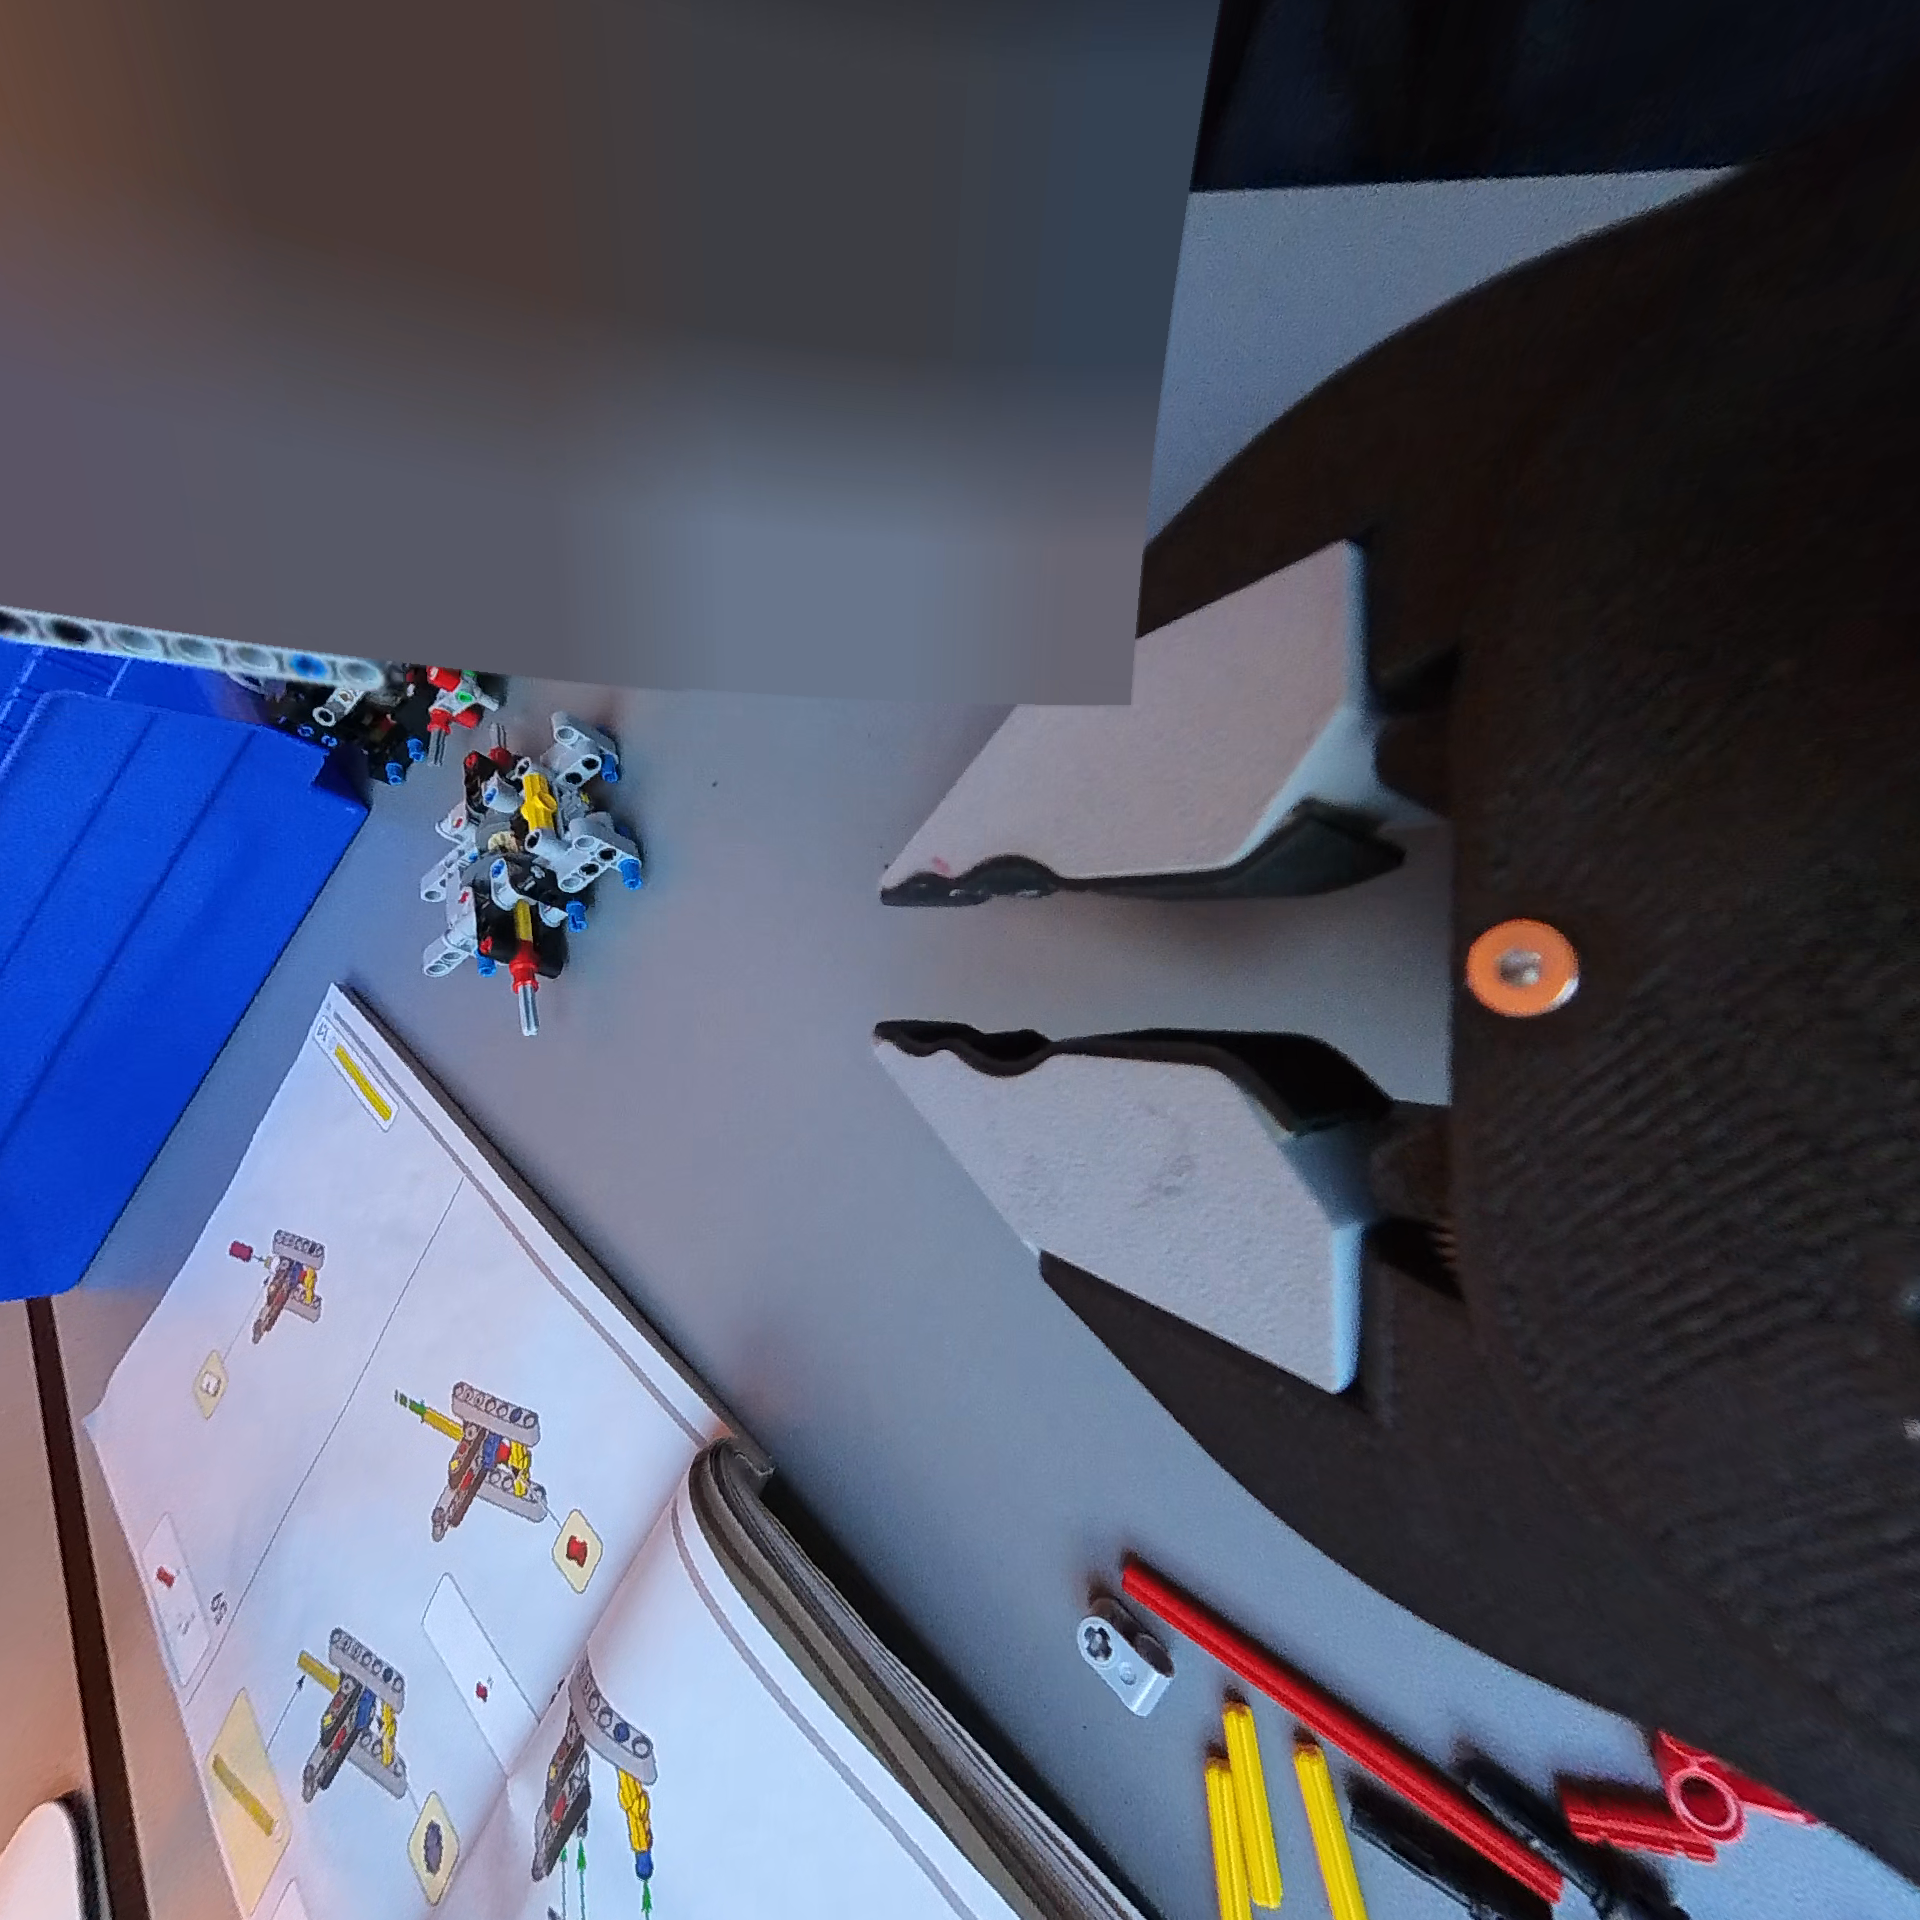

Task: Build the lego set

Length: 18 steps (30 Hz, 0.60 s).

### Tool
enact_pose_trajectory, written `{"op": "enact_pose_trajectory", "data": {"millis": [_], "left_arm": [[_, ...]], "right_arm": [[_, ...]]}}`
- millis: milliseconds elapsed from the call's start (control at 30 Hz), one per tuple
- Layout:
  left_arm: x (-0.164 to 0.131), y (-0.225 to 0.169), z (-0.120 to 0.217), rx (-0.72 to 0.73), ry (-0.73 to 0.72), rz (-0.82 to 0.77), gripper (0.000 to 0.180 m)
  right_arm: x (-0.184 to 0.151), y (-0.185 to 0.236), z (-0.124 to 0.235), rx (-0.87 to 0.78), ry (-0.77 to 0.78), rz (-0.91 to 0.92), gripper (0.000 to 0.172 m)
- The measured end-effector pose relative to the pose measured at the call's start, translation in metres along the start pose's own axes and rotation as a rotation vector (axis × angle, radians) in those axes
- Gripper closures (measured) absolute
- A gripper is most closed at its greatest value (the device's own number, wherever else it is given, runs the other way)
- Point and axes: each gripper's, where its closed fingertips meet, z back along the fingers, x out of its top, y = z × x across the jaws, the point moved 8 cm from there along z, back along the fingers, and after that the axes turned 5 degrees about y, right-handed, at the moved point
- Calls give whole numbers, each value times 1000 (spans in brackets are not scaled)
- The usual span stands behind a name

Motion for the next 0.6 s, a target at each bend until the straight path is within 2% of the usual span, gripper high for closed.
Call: {"op": "enact_pose_trajectory", "data": {"millis": [33,200,367,467,600], "left_arm": [[0,0,0,1,-3,1,162],[3,2,-3,-53,-26,54,164],[9,9,-2,-115,-96,122,164],[11,7,0,-106,-131,83,164],[12,0,-2,-104,-119,7,163]], "right_arm": [[1,0,1,-10,-7,7,165],[4,-3,3,-65,-18,59,165],[1,-11,-2,-103,45,94,165],[-2,-10,-5,-107,69,114,165],[-8,3,-18,-8,107,88,164]]}}
